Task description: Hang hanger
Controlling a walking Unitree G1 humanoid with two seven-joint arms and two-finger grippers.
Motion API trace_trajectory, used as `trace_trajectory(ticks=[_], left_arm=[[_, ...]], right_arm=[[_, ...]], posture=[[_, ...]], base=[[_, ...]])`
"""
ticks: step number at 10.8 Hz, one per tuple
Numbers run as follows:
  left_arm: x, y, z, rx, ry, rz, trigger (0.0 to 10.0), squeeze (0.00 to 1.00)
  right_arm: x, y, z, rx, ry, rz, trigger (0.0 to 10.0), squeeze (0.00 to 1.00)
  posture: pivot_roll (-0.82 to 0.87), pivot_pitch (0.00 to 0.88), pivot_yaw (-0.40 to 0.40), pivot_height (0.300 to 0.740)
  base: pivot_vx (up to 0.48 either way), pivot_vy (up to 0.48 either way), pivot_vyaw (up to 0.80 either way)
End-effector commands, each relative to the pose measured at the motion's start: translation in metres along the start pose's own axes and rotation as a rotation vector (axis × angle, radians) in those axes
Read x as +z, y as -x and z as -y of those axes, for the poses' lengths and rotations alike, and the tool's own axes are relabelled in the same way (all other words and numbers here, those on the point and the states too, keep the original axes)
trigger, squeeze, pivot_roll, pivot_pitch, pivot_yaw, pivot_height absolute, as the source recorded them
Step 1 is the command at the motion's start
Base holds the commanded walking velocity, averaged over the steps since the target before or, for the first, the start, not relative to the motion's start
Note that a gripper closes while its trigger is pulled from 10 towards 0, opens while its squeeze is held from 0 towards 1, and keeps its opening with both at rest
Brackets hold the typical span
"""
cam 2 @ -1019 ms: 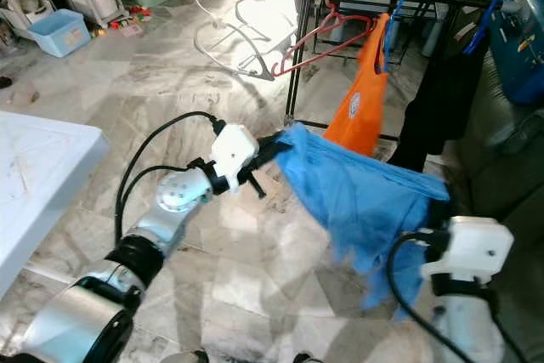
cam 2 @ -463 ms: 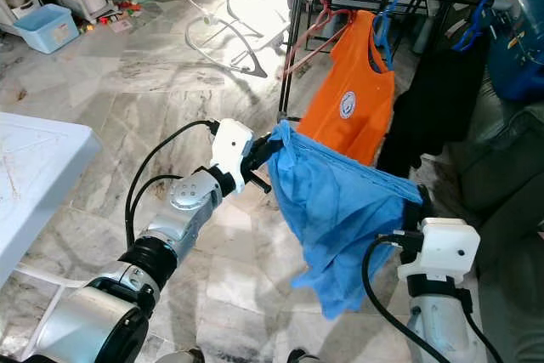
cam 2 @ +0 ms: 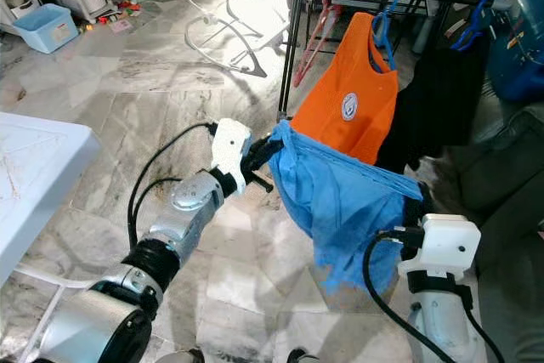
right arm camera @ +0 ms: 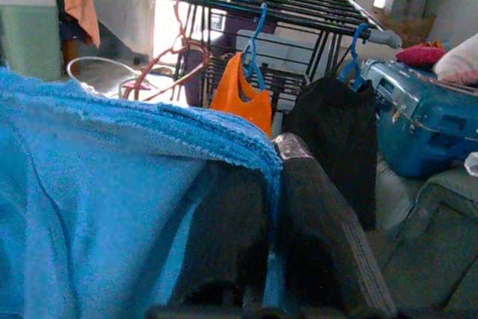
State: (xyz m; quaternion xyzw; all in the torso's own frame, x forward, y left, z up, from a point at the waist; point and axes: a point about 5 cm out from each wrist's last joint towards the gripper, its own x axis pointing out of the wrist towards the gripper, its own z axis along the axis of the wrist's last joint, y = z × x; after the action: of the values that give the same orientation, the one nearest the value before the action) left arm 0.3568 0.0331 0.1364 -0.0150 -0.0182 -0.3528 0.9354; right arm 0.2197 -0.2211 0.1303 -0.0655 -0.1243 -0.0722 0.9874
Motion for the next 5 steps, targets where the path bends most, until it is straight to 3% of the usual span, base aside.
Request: trace_trajectory(ticks=[1,5], left_arm=[[-0.005,0.006,-0.005,0.021,0.031,-0.014,10.0,0.00],[-0.017,0.008,0.000,0.001,0.045,-0.056,10.0,0.00]], right_arm=[[0.010,-0.001,0.009,-0.042,-0.002,0.039,0.0,0.00],[0.018,-0.005,0.012,-0.045,-0.023,0.060,0.0,0.00]], posture=[[0.07,0.149,-0.029,0.740],[0.07,0.142,-0.031,0.740]], base=[[0.000,0.000,0.00],[0.000,0.000,0.00]])
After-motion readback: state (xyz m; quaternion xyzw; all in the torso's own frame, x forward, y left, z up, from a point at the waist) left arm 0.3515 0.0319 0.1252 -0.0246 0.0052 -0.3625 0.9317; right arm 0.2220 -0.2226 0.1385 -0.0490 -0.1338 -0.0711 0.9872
